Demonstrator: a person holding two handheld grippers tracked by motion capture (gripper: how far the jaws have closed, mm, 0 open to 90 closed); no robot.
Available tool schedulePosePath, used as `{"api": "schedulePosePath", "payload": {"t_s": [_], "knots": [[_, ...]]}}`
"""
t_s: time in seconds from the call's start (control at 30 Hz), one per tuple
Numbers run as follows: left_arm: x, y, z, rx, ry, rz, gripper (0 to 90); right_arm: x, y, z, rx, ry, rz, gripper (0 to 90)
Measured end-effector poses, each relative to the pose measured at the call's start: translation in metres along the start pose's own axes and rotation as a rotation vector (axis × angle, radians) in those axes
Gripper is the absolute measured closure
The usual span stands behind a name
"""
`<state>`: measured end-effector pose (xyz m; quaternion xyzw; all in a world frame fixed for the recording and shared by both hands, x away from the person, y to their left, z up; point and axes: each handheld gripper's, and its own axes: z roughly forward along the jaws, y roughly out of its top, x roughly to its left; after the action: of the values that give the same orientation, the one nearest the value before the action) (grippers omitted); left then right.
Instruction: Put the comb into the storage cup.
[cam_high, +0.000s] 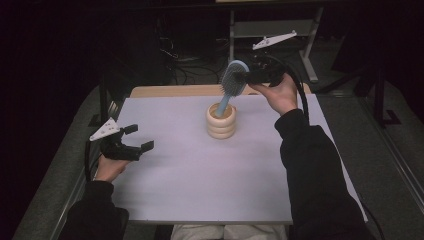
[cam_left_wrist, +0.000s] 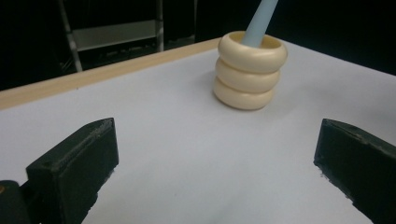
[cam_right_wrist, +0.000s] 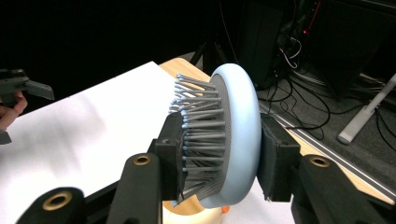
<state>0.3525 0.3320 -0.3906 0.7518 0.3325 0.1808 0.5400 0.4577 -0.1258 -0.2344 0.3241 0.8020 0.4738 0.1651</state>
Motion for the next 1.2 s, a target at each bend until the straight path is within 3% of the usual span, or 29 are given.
{"api": "schedulePosePath", "payload": {"t_s": [0.23,0.63,1.0,1.2], "knots": [[0.002,-0.003,-0.001,0.023,0.009,-0.018,0.0,-0.004,-0.008,0.011,0.010,0.007,0.024,56.9],[-0.004,-0.002,0.001,0.050,-0.015,0.004,0.0,-0.008,-0.023,0.027,0.025,0.017,0.059,56.7],[-0.001,-0.008,0.002,0.080,-0.009,-0.003,0.0,-0.016,-0.039,0.036,0.023,0.033,0.124,56.3],[0.000,-0.008,0.000,0.071,-0.002,-0.012,0.0,-0.020,-0.048,0.045,0.033,0.035,0.171,56.0]]}}
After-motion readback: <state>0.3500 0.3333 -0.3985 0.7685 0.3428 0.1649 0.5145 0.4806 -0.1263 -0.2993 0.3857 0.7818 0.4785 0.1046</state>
